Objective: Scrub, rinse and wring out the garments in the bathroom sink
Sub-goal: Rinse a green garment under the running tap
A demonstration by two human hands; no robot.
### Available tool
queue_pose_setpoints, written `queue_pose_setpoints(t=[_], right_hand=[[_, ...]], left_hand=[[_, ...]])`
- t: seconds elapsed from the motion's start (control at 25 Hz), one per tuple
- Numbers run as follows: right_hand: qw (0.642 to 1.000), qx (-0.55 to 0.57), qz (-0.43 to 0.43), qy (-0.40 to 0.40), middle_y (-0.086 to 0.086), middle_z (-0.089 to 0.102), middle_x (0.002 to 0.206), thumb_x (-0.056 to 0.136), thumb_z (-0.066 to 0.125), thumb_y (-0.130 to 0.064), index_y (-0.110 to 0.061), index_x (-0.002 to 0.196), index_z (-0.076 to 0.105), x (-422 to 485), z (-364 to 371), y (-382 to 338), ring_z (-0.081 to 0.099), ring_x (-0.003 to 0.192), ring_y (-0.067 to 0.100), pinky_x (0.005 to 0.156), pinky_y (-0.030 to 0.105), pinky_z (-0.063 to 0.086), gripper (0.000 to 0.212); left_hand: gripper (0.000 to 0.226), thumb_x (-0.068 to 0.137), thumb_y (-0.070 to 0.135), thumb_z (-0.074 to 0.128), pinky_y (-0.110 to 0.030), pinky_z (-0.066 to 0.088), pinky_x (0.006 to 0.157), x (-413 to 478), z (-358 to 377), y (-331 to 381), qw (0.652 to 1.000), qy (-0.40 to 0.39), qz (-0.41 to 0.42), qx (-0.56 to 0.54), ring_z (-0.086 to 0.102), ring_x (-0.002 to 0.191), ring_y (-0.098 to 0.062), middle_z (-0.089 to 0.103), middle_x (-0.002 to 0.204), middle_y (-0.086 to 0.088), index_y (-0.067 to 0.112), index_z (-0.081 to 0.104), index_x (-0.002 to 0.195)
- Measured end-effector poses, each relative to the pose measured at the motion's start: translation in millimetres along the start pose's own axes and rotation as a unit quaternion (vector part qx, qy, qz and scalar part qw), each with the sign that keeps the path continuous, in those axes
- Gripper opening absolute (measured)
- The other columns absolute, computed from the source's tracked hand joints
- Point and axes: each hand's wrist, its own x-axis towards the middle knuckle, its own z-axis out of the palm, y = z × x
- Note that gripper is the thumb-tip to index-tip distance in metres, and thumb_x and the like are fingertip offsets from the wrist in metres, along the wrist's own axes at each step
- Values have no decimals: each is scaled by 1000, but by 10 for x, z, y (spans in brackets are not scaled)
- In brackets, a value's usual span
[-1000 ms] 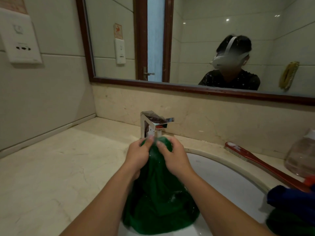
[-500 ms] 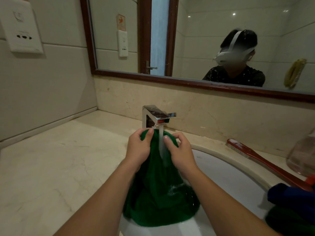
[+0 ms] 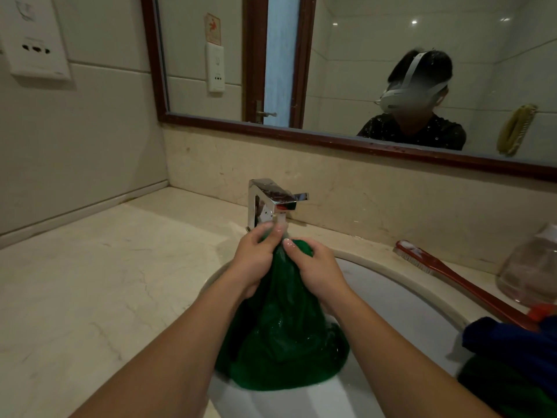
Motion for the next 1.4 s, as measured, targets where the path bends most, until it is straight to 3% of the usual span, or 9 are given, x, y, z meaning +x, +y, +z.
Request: queue_pose_setpoints(t=[0.16, 0.24, 0.48, 0.72, 0.88, 0.96, 1.04, 1.16, 1.4], right_hand=[[998, 45, -25, 22, 6, 79, 93, 99, 67, -26, -16, 106, 77, 2, -15, -99, 76, 89, 23, 87, 46, 62, 15], [994, 87, -37, 56, 9, 79, 92, 98, 69, -22, -13, 105, 76, 38, -99, -156, 76, 88, 27, 84, 44, 63, 13], [987, 97, -48, 121, 7, 78, 90, 97, 71, -25, -15, 102, 76, 102, -201, -117, 75, 88, 25, 80, 40, 63, 12], [997, 70, -7, -38, 11, 78, 100, 91, 77, -21, -15, 110, 76, 56, -114, -32, 75, 96, 29, 88, 46, 61, 20], [994, 105, -19, 26, 11, 79, 94, 94, 73, -14, -13, 104, 77, 129, -42, -57, 76, 91, 31, 83, 44, 62, 12], [986, 159, -9, 51, 14, 78, 93, 94, 72, -11, -11, 105, 77, 171, -13, -83, 76, 90, 33, 81, 44, 63, 12], [978, 200, 6, 60, 18, 77, 95, 93, 72, -10, -9, 104, 76, 211, 33, -88, 75, 92, 37, 83, 48, 62, 12], [972, 218, 15, 89, 19, 77, 95, 92, 73, -12, -8, 103, 75, 275, 70, -84, 75, 93, 38, 84, 49, 62, 12], [993, 60, -32, 101, 0, 76, 103, 96, 70, -25, -25, 107, 73, 233, 74, 114, 73, 97, 18, 91, 44, 61, 11]], left_hand=[[33, 104, 45, 51, -41, 57, 91, 13, -22, 21, 999, -26, -27, 23, 73, 101, -24, 76, 106, -7, 21, 72, 112], [29, 105, 44, 46, -39, 54, 94, 42, -46, -24, 990, -11, 14, 143, 69, 102, -18, 74, 105, -1, 29, 71, 105], [19, 101, 42, 56, -21, 48, 67, 25, -93, -57, 945, -10, 146, 293, 63, 79, -6, 66, 83, 8, 31, 64, 87], [19, 97, 36, 64, -31, 58, 78, 10, -52, 13, 985, 46, 100, 135, 69, 90, -14, 74, 92, 3, 22, 76, 95], [22, 100, 43, 57, -29, 58, 82, -23, -65, -31, 977, 32, 119, 174, 69, 92, -6, 74, 97, 10, 29, 74, 104], [38, 100, 54, 52, -36, 55, 93, -1, -84, -97, 958, 5, 109, 266, 65, 106, -11, 70, 115, 8, 27, 65, 124], [38, 100, 55, 50, -36, 54, 89, 31, -86, -140, 948, 12, 100, 300, 64, 105, -16, 68, 114, 5, 27, 62, 122], [23, 102, 44, 53, -28, 46, 67, 37, -30, -90, 956, 37, 120, 264, 66, 83, -18, 67, 85, 4, 27, 62, 89], [24, 103, 40, 54, -28, 52, 69, 30, 9, -18, 981, 126, 79, 125, 70, 88, -15, 72, 93, 2, 21, 67, 101]])
